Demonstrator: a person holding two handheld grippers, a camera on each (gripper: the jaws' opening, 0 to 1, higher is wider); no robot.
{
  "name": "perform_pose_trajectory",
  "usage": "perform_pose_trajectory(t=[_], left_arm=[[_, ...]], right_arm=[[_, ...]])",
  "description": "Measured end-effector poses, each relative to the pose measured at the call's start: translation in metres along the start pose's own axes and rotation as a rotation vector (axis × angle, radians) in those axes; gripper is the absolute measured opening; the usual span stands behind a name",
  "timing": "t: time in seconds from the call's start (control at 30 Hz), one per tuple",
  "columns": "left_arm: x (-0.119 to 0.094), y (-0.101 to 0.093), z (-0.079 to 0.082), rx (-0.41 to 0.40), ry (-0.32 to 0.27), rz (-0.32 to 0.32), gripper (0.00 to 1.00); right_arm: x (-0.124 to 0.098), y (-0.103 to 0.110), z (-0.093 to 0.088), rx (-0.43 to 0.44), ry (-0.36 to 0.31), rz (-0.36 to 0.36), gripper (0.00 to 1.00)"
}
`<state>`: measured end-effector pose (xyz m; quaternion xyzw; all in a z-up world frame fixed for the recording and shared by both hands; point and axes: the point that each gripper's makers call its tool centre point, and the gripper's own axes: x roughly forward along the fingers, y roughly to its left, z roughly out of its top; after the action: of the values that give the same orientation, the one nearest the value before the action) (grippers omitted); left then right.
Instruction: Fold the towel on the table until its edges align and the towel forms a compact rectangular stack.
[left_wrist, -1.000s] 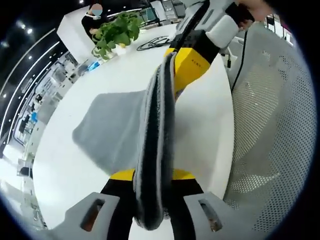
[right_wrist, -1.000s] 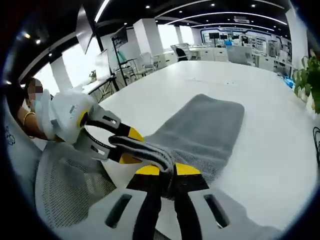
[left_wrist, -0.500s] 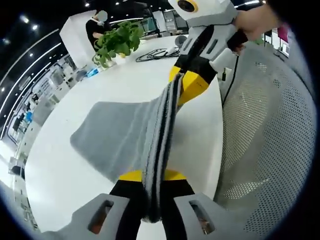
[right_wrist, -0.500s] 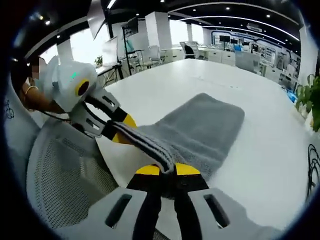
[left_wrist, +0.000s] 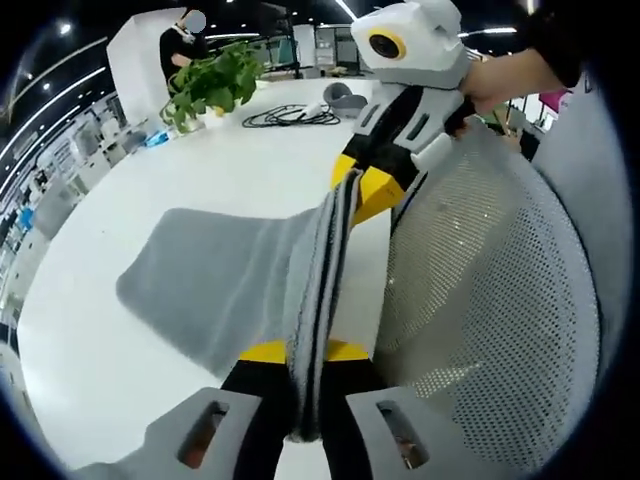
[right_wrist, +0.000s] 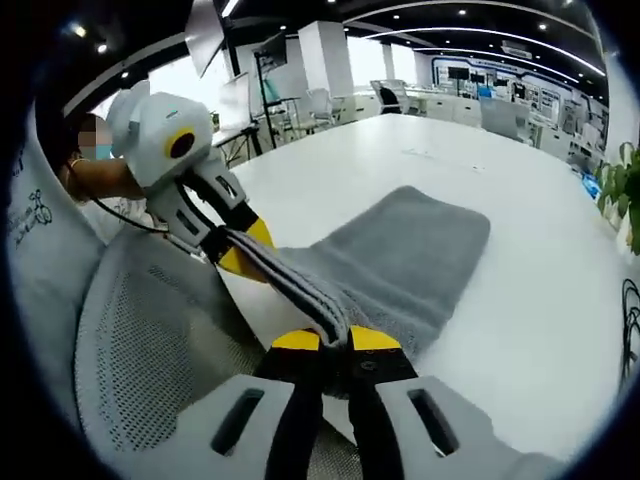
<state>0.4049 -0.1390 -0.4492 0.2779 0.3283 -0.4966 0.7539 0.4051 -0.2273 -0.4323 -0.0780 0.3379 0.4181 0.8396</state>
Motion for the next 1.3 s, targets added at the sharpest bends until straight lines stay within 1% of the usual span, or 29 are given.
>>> perform_pose_trajectory(t=[0.07, 0.2, 0.47, 0.6, 0.8, 0.83, 0.87, 1.0, 1.2, 1.23, 1.3], left_arm=[[-0.007, -0.005, 0.004, -0.006, 0.002, -0.011, 0.08], [-0.016, -0.011, 0.005, -0.040, -0.014, -0.034, 0.08], [-0.035, -0.019, 0.016, -0.059, -0.048, -0.035, 0.08], [-0.043, -0.022, 0.023, -0.051, -0.060, -0.027, 0.08], [-0.052, -0.024, 0.031, -0.040, -0.079, -0.024, 0.08], [-0.053, -0.023, 0.031, -0.039, -0.083, -0.025, 0.08], [-0.054, -0.024, 0.031, -0.039, -0.083, -0.025, 0.08], [-0.064, -0.026, 0.039, -0.034, -0.093, -0.015, 0.08], [-0.071, -0.026, 0.042, -0.022, -0.099, -0.016, 0.07], [-0.073, -0.024, 0.045, -0.017, -0.111, -0.006, 0.07], [-0.075, -0.023, 0.047, -0.032, -0.118, -0.008, 0.07]], right_arm=[[-0.004, 0.005, 0.002, 0.012, -0.012, 0.014, 0.05], [-0.011, 0.012, 0.005, 0.038, -0.028, 0.022, 0.05], [-0.022, 0.022, 0.012, 0.037, -0.049, 0.033, 0.05], [-0.029, 0.027, 0.018, 0.030, -0.058, 0.034, 0.05], [-0.039, 0.031, 0.024, 0.031, -0.075, 0.037, 0.05], [-0.040, 0.032, 0.026, 0.038, -0.078, 0.038, 0.05], [-0.042, 0.034, 0.029, 0.070, -0.090, 0.046, 0.05], [-0.048, 0.035, 0.033, 0.067, -0.103, 0.048, 0.05], [-0.053, 0.040, 0.039, 0.062, -0.108, 0.058, 0.05], [-0.053, 0.040, 0.040, 0.063, -0.109, 0.059, 0.05], [-0.055, 0.041, 0.043, 0.064, -0.113, 0.063, 0.05]])
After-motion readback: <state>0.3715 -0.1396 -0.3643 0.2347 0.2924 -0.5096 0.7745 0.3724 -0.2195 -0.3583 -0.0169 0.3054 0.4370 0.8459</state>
